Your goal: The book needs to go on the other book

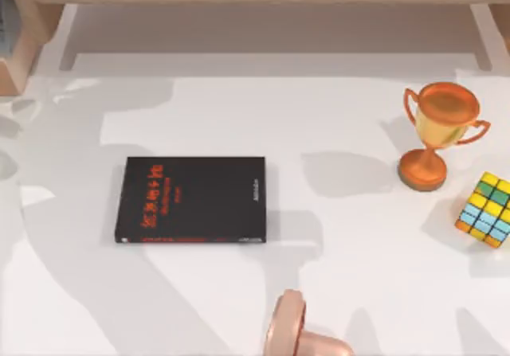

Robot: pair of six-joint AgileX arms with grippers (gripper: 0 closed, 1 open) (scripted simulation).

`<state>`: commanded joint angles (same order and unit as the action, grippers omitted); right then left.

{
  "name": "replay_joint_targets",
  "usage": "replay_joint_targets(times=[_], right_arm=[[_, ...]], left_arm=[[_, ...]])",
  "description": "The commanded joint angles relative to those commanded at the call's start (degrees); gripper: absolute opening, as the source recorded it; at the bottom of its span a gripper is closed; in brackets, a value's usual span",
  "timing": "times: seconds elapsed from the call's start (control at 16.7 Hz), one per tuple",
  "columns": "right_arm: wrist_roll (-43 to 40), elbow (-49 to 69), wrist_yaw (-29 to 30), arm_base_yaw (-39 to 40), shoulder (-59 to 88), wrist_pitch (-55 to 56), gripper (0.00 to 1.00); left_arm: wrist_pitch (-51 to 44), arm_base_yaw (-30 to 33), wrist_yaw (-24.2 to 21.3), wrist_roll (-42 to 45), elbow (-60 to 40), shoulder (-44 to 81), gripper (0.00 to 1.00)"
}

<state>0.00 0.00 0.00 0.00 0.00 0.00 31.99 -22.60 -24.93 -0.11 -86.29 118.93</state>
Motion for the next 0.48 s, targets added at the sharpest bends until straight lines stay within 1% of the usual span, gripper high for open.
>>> replay_joint_targets(times=[0.24, 0.48], right_arm=[[0.00, 0.00, 0.00, 0.00, 0.00, 0.00, 1.00], [0.00, 0.00, 0.00, 0.00, 0.00, 0.00, 1.00]], left_arm=[[-1.49, 0.71, 0.67, -0.04, -4.39, 2.84, 1.00], [-1.54, 0.73, 0.69, -0.04, -4.52, 2.94, 1.00]])
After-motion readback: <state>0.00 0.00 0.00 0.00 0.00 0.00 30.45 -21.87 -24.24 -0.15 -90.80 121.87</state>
